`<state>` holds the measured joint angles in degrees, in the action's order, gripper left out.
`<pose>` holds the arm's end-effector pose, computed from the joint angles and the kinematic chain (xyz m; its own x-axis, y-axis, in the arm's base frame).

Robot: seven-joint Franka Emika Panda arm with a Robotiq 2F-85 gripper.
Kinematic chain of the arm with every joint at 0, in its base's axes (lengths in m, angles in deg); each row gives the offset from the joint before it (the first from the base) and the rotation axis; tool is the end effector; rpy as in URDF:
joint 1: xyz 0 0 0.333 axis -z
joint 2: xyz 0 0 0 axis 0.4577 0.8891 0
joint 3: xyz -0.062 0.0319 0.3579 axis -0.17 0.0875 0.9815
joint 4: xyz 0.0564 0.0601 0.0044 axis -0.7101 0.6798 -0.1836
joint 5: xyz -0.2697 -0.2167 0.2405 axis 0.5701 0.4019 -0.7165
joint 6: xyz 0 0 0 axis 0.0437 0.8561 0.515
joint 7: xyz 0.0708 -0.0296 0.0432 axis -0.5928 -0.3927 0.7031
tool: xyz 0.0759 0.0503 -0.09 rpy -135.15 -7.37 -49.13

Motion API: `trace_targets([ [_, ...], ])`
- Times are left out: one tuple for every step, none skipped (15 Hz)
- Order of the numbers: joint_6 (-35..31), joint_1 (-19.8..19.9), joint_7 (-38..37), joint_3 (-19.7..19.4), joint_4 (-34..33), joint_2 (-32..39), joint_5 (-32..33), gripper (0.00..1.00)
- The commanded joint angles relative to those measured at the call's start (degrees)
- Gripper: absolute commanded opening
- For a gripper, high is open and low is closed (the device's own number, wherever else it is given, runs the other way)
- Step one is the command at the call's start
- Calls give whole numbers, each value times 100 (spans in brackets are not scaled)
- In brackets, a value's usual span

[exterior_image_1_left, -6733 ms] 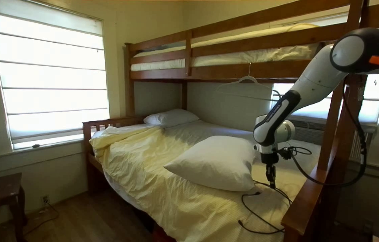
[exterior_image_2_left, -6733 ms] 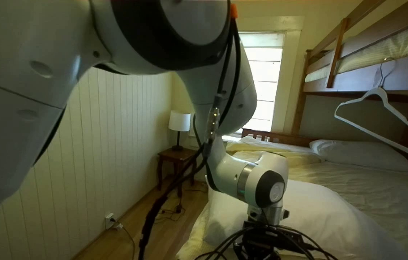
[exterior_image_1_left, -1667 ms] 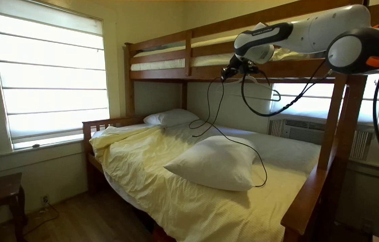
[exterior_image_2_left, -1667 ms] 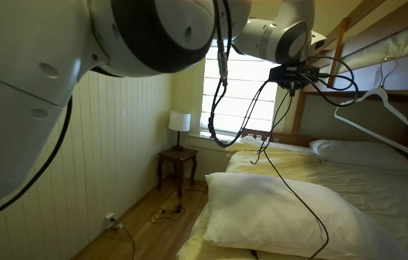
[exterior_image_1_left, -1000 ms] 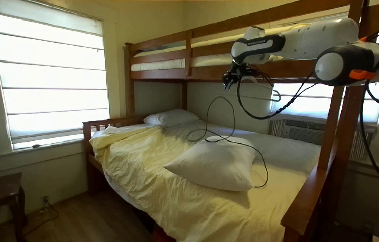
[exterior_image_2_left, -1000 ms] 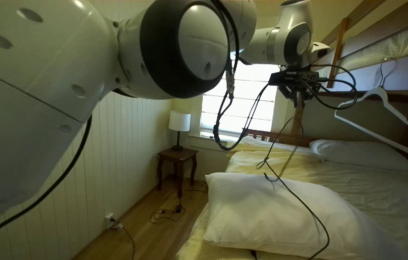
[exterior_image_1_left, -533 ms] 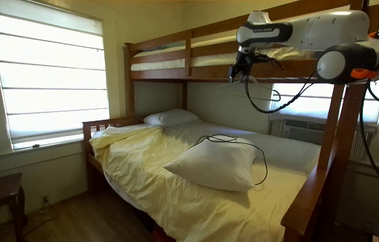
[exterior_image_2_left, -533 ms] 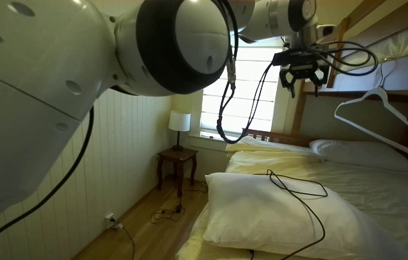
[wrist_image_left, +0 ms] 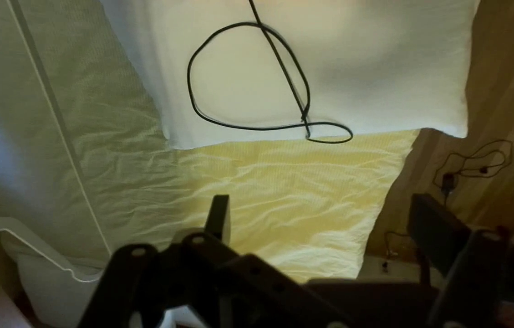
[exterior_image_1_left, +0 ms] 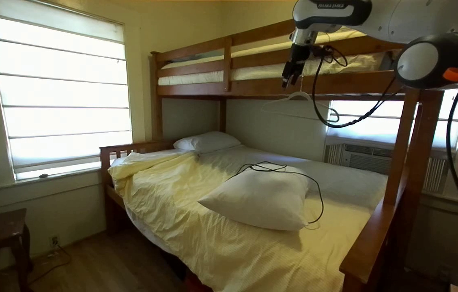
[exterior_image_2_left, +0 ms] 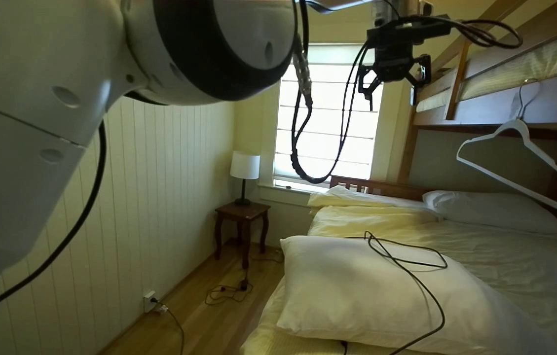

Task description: Put the black cable on the white pillow

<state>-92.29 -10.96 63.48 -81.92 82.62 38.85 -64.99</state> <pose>0.6867 -0.2631 0.7533 0.9281 0.1688 0.3318 0.0941 -0.9687 0.2296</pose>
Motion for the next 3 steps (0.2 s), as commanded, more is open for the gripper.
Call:
trace_targets([
  [20, -18, 124, 31, 0, -32, 1, 100],
  [19, -30, 142, 40, 0, -45, 2, 100],
  [19, -33, 140, 40, 1, -41, 3, 100],
])
